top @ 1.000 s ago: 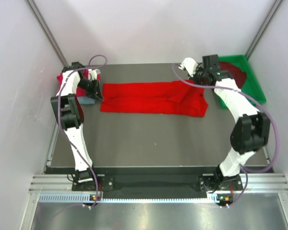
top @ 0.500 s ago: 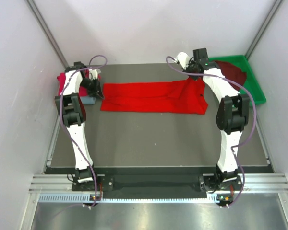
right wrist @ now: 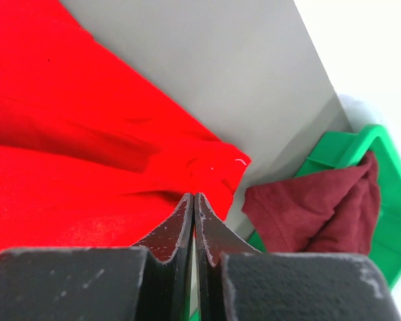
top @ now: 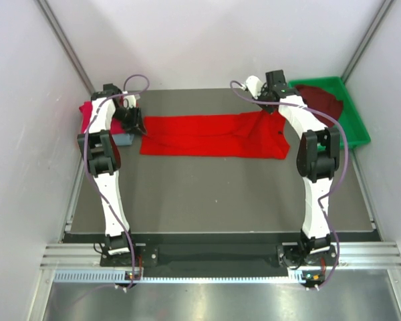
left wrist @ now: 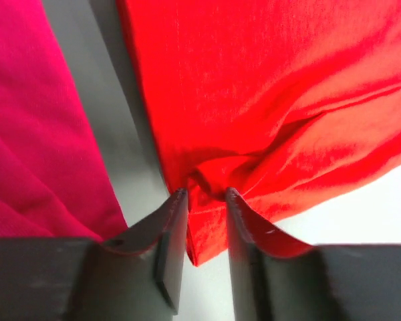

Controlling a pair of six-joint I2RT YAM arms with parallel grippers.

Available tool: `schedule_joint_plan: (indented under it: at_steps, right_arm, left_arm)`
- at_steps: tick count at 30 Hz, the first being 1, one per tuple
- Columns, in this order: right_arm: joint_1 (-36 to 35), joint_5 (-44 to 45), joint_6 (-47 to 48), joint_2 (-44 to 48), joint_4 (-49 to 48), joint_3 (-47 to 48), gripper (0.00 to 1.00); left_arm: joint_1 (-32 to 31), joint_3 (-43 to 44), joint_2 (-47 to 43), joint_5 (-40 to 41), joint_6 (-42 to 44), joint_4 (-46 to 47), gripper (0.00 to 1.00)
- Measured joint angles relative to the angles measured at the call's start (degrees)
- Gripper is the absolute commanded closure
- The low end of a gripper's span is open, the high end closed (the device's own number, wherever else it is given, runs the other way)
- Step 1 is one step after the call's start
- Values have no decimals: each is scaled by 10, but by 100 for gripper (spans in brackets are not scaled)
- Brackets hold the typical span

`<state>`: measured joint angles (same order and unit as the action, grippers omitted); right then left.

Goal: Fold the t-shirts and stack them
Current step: Fold the tshirt

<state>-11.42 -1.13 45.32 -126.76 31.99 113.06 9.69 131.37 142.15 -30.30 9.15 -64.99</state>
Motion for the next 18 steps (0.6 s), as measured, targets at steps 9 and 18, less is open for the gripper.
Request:
schedule_joint_plan:
  at_steps: [9, 18]
  right_arm:
    - [4, 11, -23, -4, -9, 0, 100]
    - [4, 50, -57, 8, -37, -19, 50]
  left_arm:
    - [-1, -55, -38, -25, 0, 34, 53]
    - [-38, -164, -160, -72, -7, 50, 53]
